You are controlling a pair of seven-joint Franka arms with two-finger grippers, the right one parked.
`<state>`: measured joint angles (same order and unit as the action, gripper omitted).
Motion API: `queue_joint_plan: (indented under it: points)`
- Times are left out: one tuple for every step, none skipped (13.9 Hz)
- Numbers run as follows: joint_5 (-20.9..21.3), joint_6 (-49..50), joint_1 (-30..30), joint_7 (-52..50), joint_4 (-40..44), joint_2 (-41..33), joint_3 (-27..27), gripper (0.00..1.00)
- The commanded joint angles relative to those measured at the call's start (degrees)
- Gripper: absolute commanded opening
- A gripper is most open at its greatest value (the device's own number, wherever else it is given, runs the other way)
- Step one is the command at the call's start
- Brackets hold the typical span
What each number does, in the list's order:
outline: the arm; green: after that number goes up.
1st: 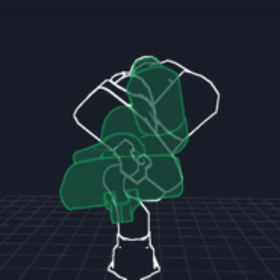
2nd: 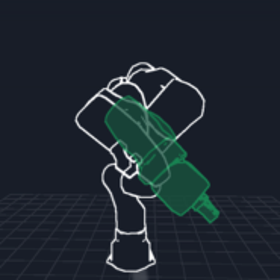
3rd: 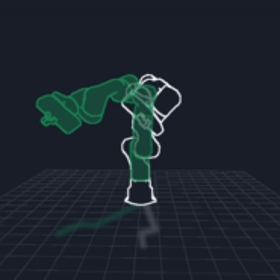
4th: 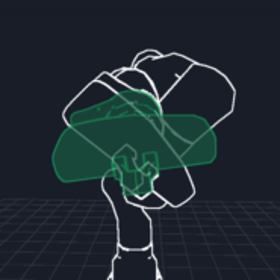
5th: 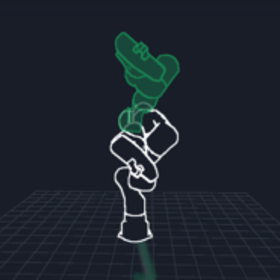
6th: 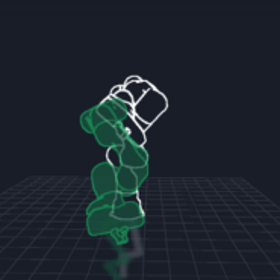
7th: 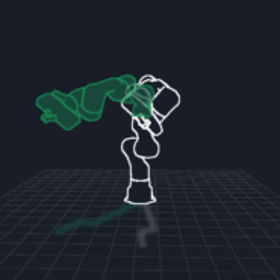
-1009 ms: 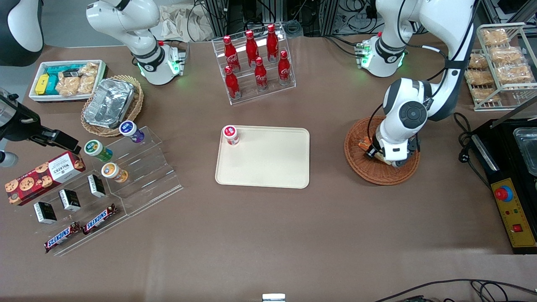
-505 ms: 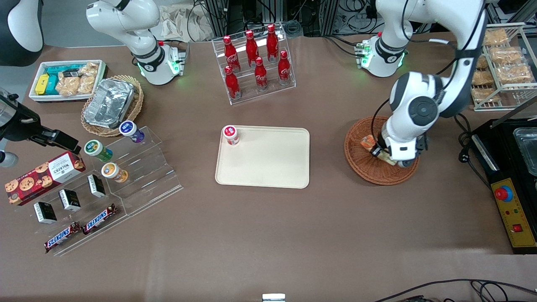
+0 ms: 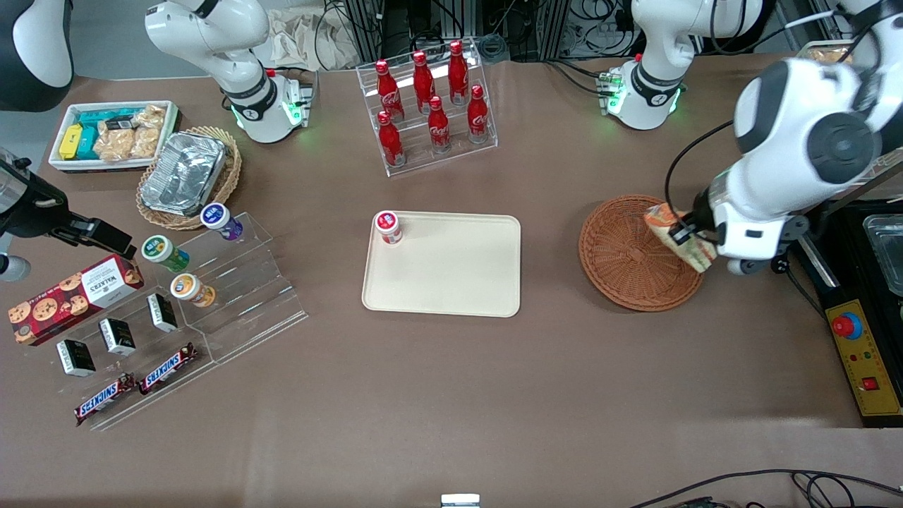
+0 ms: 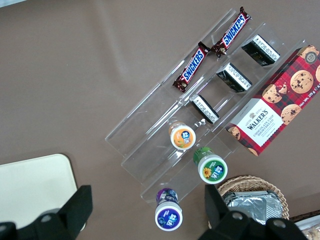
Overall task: Place sandwich from basket to tray
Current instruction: 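Lift the sandwich up out of the basket with the left gripper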
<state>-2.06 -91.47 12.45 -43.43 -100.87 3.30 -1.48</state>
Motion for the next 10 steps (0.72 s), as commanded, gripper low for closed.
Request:
queue_joint_plan:
  points:
    - [-0.41, 10.57, -0.67, 10.08, 11.36, 1.53, 0.08, 0.00]
    - [1.08, 12.26, -0.67, 14.56, 13.48, 1.53, 0.08, 0.00]
    - [3.27, 13.06, -0.50, 18.17, 14.63, 1.45, 0.42, 0.00]
    - [4.07, 13.59, -0.32, 19.60, 15.34, 1.45, 0.60, 0.00]
    - [4.08, 13.68, -0.06, 19.61, 16.22, 1.45, 0.69, 0.00]
    - [4.17, 13.60, 0.99, 19.79, 16.49, 1.53, 0.69, 0.00]
    - [4.08, 13.33, 2.04, 20.22, 16.49, 1.53, 0.78, 0.00]
    - [4.08, 12.98, 3.71, 21.53, 16.49, 1.71, 1.04, 0.00]
    - [3.99, 12.63, 5.46, 23.72, 16.40, 1.80, 1.39, 0.00]
    - [3.56, 11.24, 6.09, 25.14, 16.40, 3.02, 1.57, 0.00]
